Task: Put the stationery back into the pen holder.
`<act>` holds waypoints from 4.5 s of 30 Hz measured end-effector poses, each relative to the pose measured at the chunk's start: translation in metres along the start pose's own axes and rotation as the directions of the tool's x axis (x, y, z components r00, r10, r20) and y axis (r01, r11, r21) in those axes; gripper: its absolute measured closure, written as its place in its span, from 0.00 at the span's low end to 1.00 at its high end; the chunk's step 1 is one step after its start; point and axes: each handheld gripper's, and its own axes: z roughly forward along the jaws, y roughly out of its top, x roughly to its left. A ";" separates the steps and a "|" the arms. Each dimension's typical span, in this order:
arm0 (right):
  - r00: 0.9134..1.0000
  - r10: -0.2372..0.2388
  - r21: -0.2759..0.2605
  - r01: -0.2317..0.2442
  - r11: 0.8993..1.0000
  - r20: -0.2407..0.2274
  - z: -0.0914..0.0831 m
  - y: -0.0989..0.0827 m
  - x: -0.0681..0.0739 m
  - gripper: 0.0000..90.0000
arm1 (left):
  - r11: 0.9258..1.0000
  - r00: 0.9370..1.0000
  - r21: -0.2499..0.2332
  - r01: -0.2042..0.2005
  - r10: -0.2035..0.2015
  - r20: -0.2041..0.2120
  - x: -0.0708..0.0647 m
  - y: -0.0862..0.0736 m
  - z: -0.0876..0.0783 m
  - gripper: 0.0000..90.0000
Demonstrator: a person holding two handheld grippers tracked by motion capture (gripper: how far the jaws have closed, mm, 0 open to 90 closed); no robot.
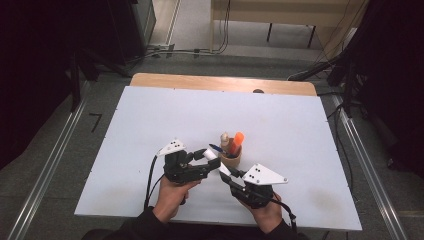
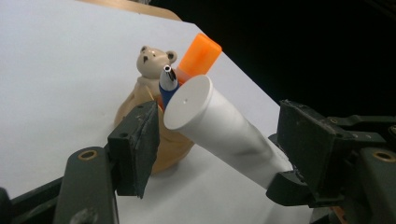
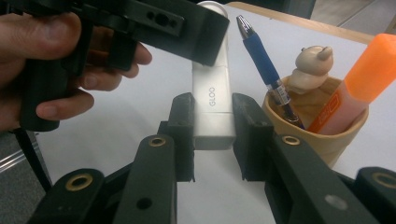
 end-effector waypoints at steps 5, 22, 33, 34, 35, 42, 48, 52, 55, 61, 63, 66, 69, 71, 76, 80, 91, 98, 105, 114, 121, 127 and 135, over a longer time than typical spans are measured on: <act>1.000 -0.005 -0.009 0.005 1.000 -0.004 0.000 0.001 0.001 0.77 | 0.999 0.998 0.005 0.050 -0.050 0.030 0.004 -0.001 0.001 0.37; 0.999 -0.043 0.025 0.043 0.999 0.002 0.010 -0.005 0.005 0.75 | 0.996 0.995 -0.014 0.083 -0.082 0.056 0.004 -0.003 -0.003 0.66; 1.000 -0.025 0.055 0.025 0.998 -0.003 0.014 -0.007 0.001 0.69 | 0.997 0.994 -0.019 0.069 -0.067 0.085 0.001 -0.004 -0.003 0.75; 1.000 -0.023 0.055 0.023 0.998 -0.004 0.013 -0.007 0.001 0.68 | 0.998 0.994 -0.019 0.066 -0.064 0.085 0.001 -0.004 -0.004 0.75; 1.000 -0.020 0.056 0.021 0.998 -0.005 0.014 -0.007 0.001 0.67 | 0.998 0.995 -0.021 0.063 -0.061 0.082 0.000 -0.003 -0.004 0.75; 1.000 -0.001 0.088 0.003 0.996 -0.017 0.015 -0.007 -0.002 0.62 | 0.998 0.999 -0.059 0.020 -0.018 0.038 -0.001 -0.003 -0.007 0.75; 1.000 0.003 0.119 -0.001 0.993 -0.023 0.017 -0.008 -0.004 0.55 | 0.994 1.000 -0.108 -0.019 0.019 -0.001 -0.004 -0.001 -0.013 0.75; 1.000 0.015 0.137 -0.013 0.990 -0.018 0.018 -0.008 -0.007 0.50 | 0.993 1.000 -0.115 -0.023 0.023 -0.005 -0.004 -0.001 -0.014 0.75; 1.000 0.029 0.155 -0.027 0.988 -0.012 0.017 -0.008 -0.011 0.47 | 0.993 1.000 -0.119 -0.026 0.025 -0.009 -0.004 0.000 -0.014 0.75; 0.998 0.058 0.206 -0.053 0.977 -0.017 0.020 -0.010 -0.019 0.38 | 0.990 0.999 -0.130 -0.047 0.045 -0.018 -0.006 0.001 -0.016 0.75; 0.998 0.059 0.206 -0.055 0.977 -0.017 0.018 -0.010 -0.020 0.38 | 0.989 0.998 -0.135 -0.061 0.058 -0.027 -0.007 0.001 -0.016 0.75; 0.998 0.061 0.206 -0.057 0.977 -0.015 0.017 -0.009 -0.023 0.37 | 0.988 0.997 -0.140 -0.068 0.065 -0.032 -0.008 0.001 -0.017 0.75; 0.998 0.061 0.211 -0.059 0.976 -0.003 0.016 -0.009 -0.026 0.34 | 0.987 0.997 -0.141 -0.077 0.073 -0.037 -0.008 0.001 -0.017 0.75; 0.998 0.061 0.207 -0.061 0.976 0.005 0.015 -0.009 -0.028 0.33 | 0.987 0.997 -0.141 -0.079 0.074 -0.038 -0.008 0.001 -0.017 0.75; 0.998 0.053 0.215 -0.058 0.975 0.029 0.013 -0.009 -0.032 0.28 | 0.987 0.996 -0.142 -0.080 0.075 -0.039 -0.008 0.002 -0.018 0.75; 0.997 0.062 0.216 -0.070 0.974 0.043 0.011 -0.009 -0.036 0.27 | 0.986 0.997 -0.146 -0.077 0.073 -0.038 -0.009 0.002 -0.018 0.75; 0.995 0.070 0.211 -0.085 0.974 0.077 0.003 -0.011 -0.047 0.26 | 0.985 0.997 -0.152 -0.080 0.075 -0.035 -0.009 0.003 -0.019 0.75; 0.992 0.073 0.206 -0.093 0.974 0.101 -0.004 -0.012 -0.055 0.25 | 0.984 0.996 -0.159 -0.081 0.076 -0.037 -0.010 0.006 -0.018 0.75; 0.989 0.084 0.198 -0.108 0.974 0.123 -0.012 -0.013 -0.063 0.24 | 0.983 0.996 -0.159 -0.086 0.080 -0.041 -0.011 0.008 -0.017 0.75; 0.984 0.097 0.195 -0.125 0.973 0.146 -0.019 -0.015 -0.071 0.21 | 0.981 0.996 -0.172 -0.087 0.082 -0.038 -0.012 0.014 -0.017 0.75; 0.981 0.109 0.189 -0.139 0.972 0.160 -0.023 -0.017 -0.075 0.20 | 0.980 0.995 -0.178 -0.094 0.089 -0.040 -0.012 0.018 -0.015 0.75; 0.979 0.112 0.190 -0.144 0.971 0.171 -0.026 -0.019 -0.079 0.20 | 0.979 0.995 -0.181 -0.094 0.087 -0.044 -0.012 0.022 -0.013 0.75; 0.974 0.127 0.186 -0.162 0.969 0.188 -0.029 -0.021 -0.083 0.20 | 0.977 0.995 -0.194 -0.094 0.088 -0.038 -0.014 0.029 -0.008 0.75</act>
